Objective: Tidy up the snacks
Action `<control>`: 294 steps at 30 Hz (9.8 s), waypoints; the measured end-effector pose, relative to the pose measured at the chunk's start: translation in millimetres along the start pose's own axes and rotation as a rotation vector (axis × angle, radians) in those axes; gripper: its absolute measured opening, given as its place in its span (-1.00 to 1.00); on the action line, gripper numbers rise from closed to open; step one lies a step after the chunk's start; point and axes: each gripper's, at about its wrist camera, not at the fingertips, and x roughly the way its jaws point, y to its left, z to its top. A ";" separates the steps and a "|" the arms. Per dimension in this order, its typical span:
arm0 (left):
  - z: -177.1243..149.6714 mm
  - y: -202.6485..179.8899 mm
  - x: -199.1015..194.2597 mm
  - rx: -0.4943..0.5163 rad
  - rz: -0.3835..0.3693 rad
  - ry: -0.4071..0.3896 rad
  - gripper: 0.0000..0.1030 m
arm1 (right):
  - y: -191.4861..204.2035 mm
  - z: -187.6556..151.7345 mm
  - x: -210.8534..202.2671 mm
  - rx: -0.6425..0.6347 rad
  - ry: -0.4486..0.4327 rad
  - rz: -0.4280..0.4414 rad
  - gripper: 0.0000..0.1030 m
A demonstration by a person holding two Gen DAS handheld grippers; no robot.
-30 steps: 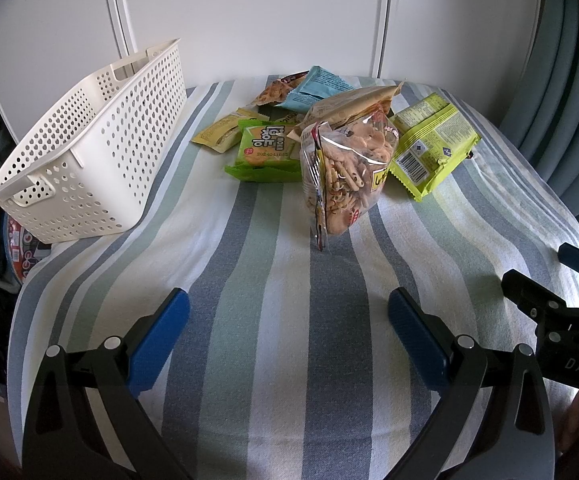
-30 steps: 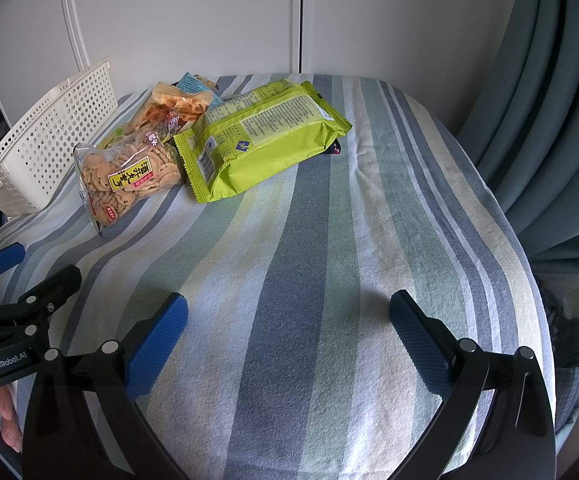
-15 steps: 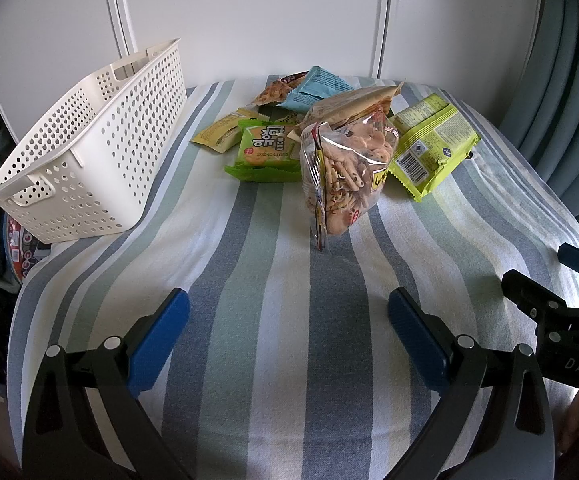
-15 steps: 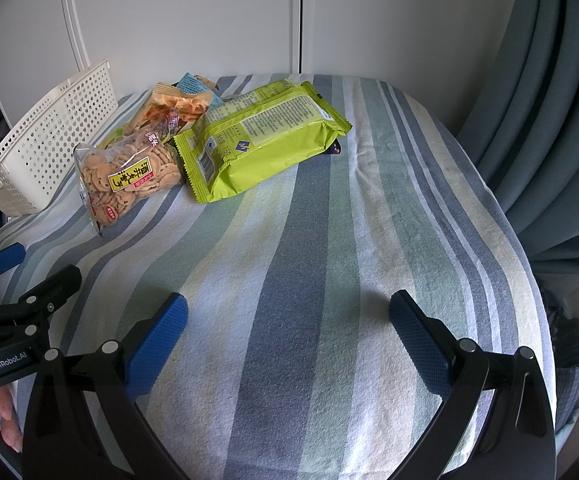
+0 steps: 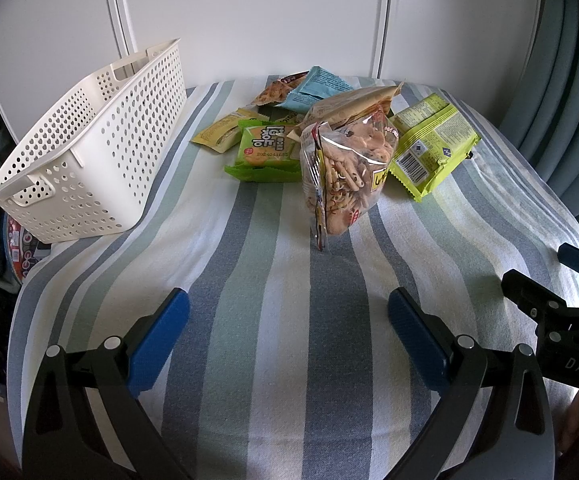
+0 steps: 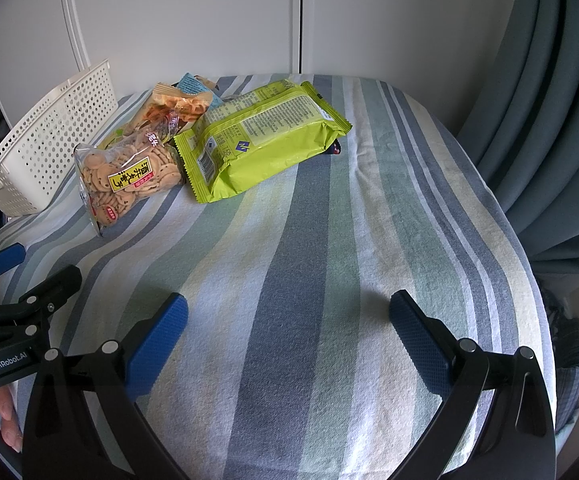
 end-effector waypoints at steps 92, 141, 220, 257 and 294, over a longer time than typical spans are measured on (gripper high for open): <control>70.6 60.6 -43.1 -0.068 -0.192 -0.192 0.03 | 8.0 145.3 125.6 0.305 0.145 -0.011 0.91; 92.2 232.8 -25.1 -0.477 0.325 -0.402 0.96 | 87.2 149.0 -10.2 0.109 -0.082 0.167 0.42; 68.7 280.1 -8.0 -0.672 0.326 -0.319 0.95 | 259.0 178.6 127.0 -0.143 0.133 0.239 0.90; 71.3 274.3 -34.4 -0.660 0.345 -0.425 0.96 | 282.1 209.7 -2.5 -0.109 -0.044 0.515 0.39; 80.8 221.5 -44.9 -0.500 0.315 -0.490 0.96 | 86.1 131.7 6.3 0.151 -0.028 0.301 0.70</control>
